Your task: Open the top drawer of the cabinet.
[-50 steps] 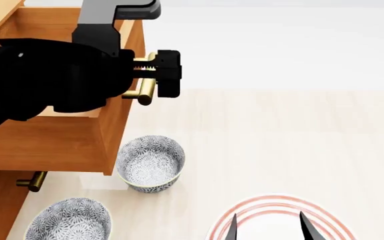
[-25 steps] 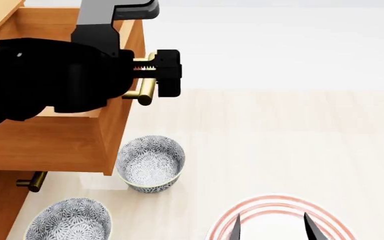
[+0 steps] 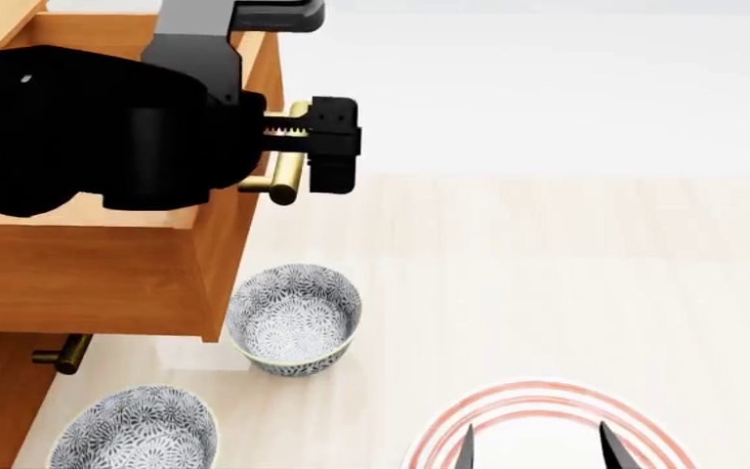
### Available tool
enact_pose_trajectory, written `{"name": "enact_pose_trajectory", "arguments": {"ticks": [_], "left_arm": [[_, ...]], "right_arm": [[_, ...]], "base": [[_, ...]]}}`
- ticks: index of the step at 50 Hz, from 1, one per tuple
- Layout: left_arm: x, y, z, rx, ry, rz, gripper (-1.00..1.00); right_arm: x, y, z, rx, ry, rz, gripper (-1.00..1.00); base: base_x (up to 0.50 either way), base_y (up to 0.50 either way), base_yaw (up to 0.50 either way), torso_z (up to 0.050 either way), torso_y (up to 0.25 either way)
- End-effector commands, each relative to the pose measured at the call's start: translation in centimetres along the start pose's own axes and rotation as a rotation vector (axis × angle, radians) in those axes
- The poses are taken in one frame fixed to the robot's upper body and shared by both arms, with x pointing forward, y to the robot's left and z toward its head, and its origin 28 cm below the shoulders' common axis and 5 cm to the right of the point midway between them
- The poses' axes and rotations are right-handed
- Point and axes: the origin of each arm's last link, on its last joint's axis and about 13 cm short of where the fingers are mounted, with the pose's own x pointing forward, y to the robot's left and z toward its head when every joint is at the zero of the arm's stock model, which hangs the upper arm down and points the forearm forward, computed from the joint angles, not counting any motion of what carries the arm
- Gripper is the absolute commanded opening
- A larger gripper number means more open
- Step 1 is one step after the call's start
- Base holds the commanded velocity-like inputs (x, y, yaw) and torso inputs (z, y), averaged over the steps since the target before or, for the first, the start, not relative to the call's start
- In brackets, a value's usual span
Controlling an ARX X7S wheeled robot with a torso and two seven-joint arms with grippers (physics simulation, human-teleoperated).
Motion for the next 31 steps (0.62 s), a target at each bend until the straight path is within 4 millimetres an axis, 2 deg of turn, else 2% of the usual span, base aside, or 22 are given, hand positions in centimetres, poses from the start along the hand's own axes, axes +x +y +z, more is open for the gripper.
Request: {"name": "enact_pose_trajectory", "arguments": {"ticks": [1,12,15,21,31], "left_arm": [[-6.0,-6.7,2.6,-0.015,-0.057,-0.42,1.0],[-8.1,-5.9,5.5,-0.03,-0.125,-0.411,1.0],[-9.5,-5.5,6.8,0.012,-0.181,-0.393,1.0],[-12.1,-4.1,7.6,0.104,-0.276,-0.356,1.0],[-16.9,-1.5,7.7,0.241,-0.444,-0.281,1.0]], "right_arm": [[0.1,0.2,-0.1,-0.005,0.005,0.007,1.0],[-0.2,0.2,0.2,-0.01,0.0,0.009,1.0],[-0.2,0.3,0.3,-0.012,-0.002,0.011,1.0],[-0.1,0.3,0.1,-0.012,0.0,0.016,1.0],[0.2,0.8,-0.1,-0.014,0.004,0.038,1.0]], "base": [[0.0,0.0,0.0,0.0,0.01],[0.0,0.0,-0.01,0.002,0.006],[0.0,0.0,-0.01,0.0,0.008],[0.0,0.0,0.0,0.0,0.0],[0.0,0.0,0.0,0.0,0.0]]}}
